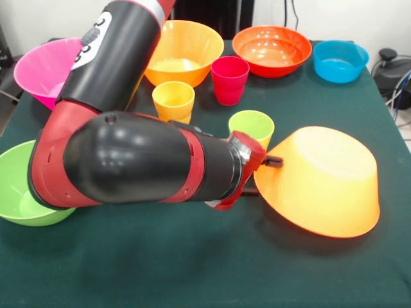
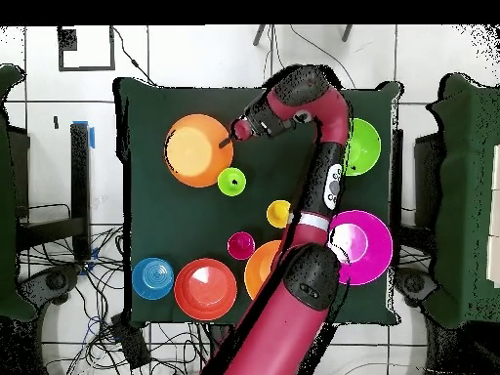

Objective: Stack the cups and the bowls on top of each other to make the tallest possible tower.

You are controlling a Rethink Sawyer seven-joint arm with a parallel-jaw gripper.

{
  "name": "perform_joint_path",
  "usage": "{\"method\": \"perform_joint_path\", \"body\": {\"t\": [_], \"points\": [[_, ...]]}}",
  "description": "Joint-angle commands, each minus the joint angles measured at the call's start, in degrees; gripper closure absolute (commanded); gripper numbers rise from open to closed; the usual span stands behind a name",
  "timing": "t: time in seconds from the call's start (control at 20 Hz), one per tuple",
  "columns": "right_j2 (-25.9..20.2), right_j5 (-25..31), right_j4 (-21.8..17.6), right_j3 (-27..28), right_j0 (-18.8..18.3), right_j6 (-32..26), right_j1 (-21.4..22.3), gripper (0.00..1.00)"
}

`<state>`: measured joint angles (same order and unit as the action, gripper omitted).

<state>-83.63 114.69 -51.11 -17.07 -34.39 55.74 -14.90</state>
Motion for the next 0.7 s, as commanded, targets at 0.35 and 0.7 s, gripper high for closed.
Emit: {"method": "perform_joint_path", "body": {"t": [0.35,0.7], "points": [[-1.5,-1.0,-14.3,3.6,-0.1,-22.2,-5.3,0.00],[-0.5,-3.1,-13.4,2.2,-0.3,-19.6,-4.3,0.00]]}}
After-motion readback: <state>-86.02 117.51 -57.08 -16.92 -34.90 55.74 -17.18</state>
